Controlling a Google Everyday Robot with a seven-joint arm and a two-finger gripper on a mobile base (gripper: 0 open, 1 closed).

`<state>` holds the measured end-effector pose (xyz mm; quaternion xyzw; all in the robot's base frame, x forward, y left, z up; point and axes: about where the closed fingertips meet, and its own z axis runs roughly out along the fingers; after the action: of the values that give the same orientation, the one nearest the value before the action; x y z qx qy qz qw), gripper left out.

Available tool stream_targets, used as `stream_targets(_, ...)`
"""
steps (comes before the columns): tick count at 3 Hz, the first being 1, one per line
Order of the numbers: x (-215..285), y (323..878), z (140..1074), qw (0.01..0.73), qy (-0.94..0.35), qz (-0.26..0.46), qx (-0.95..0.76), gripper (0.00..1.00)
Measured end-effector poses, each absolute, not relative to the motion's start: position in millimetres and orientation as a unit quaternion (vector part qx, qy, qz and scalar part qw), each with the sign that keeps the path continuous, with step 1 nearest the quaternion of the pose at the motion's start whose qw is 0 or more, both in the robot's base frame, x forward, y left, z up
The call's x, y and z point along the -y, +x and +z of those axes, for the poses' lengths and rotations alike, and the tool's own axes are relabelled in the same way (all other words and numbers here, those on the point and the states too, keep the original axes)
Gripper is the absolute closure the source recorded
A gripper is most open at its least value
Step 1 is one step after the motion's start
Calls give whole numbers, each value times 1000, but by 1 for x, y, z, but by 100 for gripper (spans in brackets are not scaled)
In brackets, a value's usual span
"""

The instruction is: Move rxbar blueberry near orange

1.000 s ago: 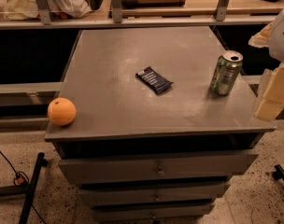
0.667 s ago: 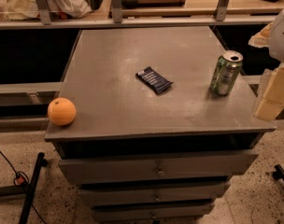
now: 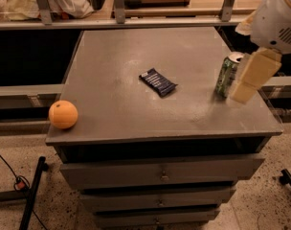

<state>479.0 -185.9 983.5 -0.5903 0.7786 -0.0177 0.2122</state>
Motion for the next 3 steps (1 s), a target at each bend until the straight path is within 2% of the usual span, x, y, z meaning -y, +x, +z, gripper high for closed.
stream_targets(1,157,534,985,260,-566,13,-782,0)
stream_targets(3,116,603,958,295,-506,79,-807,0)
